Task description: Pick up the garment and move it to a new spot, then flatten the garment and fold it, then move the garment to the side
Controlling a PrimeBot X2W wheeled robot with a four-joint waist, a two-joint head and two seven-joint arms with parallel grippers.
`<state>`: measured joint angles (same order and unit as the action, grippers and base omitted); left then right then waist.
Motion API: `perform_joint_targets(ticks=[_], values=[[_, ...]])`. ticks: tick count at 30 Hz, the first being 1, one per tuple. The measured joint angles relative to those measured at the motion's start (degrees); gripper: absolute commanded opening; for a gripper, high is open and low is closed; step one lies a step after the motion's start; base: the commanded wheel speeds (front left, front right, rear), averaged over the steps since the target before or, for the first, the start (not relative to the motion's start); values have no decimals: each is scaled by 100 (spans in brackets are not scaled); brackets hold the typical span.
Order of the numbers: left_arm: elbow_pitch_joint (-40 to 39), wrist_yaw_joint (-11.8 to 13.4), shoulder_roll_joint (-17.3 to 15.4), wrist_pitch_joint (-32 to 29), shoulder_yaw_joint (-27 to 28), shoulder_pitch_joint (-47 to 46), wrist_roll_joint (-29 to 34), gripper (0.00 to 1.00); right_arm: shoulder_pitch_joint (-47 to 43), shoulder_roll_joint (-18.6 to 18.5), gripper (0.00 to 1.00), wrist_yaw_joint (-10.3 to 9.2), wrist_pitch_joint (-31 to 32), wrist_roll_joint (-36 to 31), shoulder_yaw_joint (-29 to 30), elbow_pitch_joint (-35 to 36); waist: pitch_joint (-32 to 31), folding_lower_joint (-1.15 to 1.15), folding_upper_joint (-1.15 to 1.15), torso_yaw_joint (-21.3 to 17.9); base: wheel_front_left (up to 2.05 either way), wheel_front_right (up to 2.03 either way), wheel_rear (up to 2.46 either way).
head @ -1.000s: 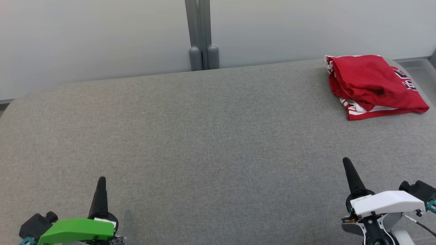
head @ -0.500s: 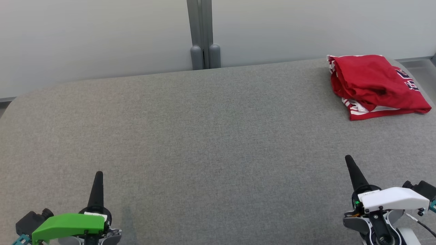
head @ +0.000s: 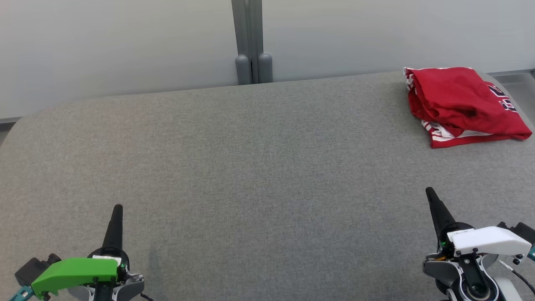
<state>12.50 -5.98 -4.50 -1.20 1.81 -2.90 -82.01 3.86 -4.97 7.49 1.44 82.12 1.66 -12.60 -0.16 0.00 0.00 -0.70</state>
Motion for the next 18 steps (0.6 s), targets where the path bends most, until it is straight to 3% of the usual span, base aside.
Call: perform_joint_targets(ticks=[18], values=[[87,-81,4,-215,152,-153,-726,0,115,46,0,-1,212,704,180,-77,20,0,0,41,0,0,0]])
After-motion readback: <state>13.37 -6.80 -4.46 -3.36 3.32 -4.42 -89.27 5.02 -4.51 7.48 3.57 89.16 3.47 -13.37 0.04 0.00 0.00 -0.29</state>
